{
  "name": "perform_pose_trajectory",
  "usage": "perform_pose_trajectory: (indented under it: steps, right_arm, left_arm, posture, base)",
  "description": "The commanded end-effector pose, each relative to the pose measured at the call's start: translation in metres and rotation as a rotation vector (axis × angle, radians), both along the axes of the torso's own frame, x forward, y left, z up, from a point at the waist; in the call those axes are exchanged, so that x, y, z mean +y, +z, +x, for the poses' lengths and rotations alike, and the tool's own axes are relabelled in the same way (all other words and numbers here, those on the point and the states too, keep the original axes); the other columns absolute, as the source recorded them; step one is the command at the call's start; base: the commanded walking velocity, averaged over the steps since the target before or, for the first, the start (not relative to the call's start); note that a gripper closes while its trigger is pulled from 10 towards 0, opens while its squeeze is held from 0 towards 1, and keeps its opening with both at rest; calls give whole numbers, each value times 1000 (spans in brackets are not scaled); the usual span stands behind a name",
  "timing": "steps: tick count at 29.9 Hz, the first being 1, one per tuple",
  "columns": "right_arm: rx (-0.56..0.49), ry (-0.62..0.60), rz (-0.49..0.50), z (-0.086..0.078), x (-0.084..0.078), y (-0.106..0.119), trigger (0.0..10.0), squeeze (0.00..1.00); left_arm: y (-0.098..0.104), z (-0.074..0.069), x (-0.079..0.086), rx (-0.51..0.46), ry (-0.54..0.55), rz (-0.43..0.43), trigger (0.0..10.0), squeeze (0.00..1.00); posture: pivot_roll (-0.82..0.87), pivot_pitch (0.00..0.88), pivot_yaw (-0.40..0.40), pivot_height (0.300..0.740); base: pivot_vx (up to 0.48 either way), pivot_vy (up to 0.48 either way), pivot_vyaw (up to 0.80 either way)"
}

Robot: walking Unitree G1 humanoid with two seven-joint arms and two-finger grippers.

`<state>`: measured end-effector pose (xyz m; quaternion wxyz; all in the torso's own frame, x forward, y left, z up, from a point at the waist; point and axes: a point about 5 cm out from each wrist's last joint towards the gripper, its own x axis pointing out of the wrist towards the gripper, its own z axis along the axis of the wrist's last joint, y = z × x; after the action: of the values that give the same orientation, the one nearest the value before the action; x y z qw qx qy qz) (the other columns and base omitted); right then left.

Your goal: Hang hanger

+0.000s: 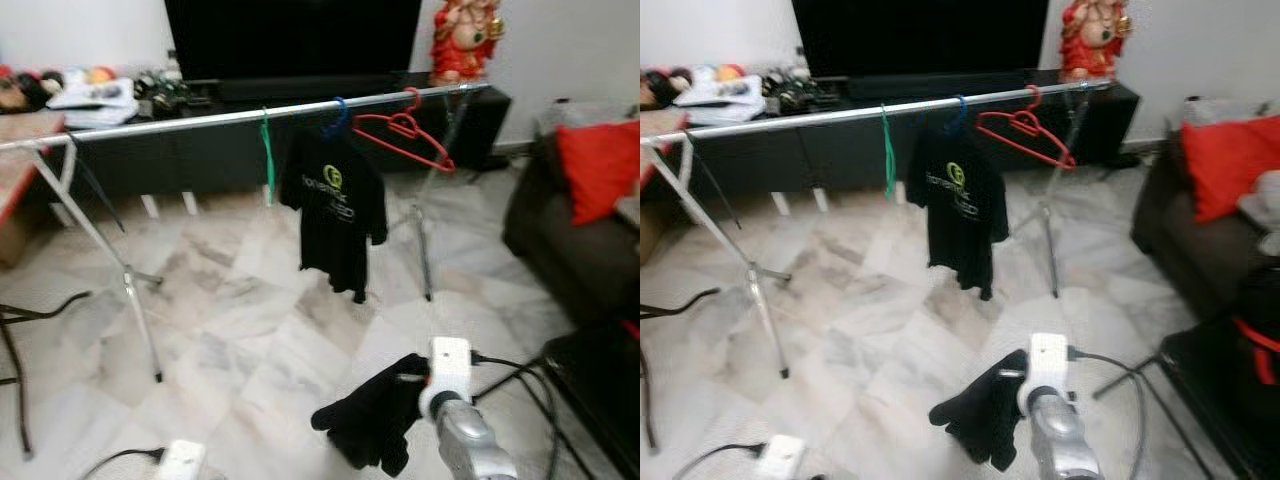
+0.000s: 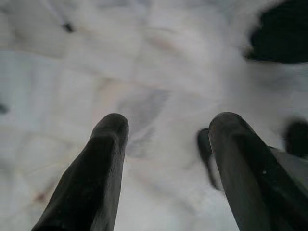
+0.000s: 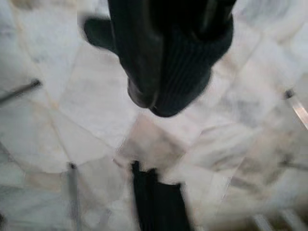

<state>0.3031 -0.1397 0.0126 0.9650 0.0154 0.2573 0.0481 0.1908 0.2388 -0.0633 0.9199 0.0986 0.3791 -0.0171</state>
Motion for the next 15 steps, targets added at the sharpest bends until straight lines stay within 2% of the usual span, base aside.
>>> perform_pose_trajectory:
  steps: [1, 4, 8, 9, 15]
  right_arm:
    - [7, 33, -22, 4, 1, 2, 10000, 0]
    - [9, 37, -22, 8, 0, 3, 10000, 0]
    - [11, 39, -23, 8, 0, 3, 10000, 0]
    - [12, 39, -25, 9, -1, 3, 10000, 0]
    - [16, 40, -28, 9, -1, 3, 10000, 0]
  left_arm:
    - [2, 6, -8, -22, -41, -36, 10000, 0]
    - [22, 32, -8, -133, -128, -6, 10000, 0]
    - [26, 37, -9, -159, -125, -3, 10000, 0]
    - [34, 50, -17, -214, -135, -26, 10000, 0]
    - [39, 58, -27, -243, -154, -41, 10000, 0]
  posture:
    - [50, 67, 11, 740]
    - [70, 70, 6, 740]
    - [69, 69, 5, 740]
    - [66, 64, 5, 740]
    - [63, 62, 6, 740]
  base:
    - [0, 0, 0]
    - [0, 0, 0]
    - [0, 0, 0]
    - [0, 0, 0]
    - [0, 0, 0]
